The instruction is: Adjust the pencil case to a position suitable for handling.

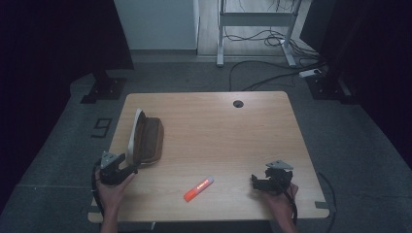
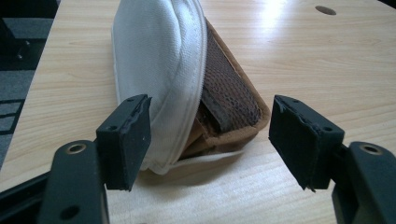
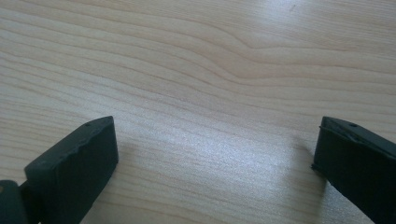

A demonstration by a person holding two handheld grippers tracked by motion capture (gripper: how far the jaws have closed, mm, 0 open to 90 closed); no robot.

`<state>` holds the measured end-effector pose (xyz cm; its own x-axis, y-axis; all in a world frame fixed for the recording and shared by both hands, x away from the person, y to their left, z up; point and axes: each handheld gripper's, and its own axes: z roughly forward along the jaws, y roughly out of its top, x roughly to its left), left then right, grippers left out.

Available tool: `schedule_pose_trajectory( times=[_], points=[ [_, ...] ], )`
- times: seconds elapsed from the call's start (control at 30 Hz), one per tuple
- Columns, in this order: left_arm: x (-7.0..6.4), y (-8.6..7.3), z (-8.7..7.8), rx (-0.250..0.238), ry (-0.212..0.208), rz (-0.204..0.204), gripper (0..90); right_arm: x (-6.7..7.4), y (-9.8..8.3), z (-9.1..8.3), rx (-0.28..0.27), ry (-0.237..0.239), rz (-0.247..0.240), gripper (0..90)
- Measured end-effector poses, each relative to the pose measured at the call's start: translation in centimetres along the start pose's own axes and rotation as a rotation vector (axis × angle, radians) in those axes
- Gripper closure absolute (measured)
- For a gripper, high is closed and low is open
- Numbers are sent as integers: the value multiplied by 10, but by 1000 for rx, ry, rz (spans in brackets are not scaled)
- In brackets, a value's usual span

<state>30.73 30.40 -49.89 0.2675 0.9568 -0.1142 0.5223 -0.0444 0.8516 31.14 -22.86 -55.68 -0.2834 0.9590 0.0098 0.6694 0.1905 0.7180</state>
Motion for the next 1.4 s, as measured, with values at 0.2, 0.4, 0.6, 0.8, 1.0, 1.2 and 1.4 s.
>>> schedule_pose_trajectory(
  times=[0.2,0.4,0.6,0.8,1.0,1.2,1.4],
  points=[
    [3,5,8,6,15,5,312,0,0,0,1,0,1,0],
    [9,9,16,0,26,-5,331,0,0,0,0,0,0,0],
    [17,12,26,2,51,-10,357,0,0,0,1,0,-1,0],
    [20,15,34,8,64,-15,389,0,0,0,1,0,1,0],
    [21,16,42,25,79,-9,427,0,0,0,0,0,1,0],
    [22,17,47,38,103,-27,541,0,0,0,2,0,1,0],
    [24,17,46,36,141,-39,668,0,0,0,2,0,1,0]
  ],
)
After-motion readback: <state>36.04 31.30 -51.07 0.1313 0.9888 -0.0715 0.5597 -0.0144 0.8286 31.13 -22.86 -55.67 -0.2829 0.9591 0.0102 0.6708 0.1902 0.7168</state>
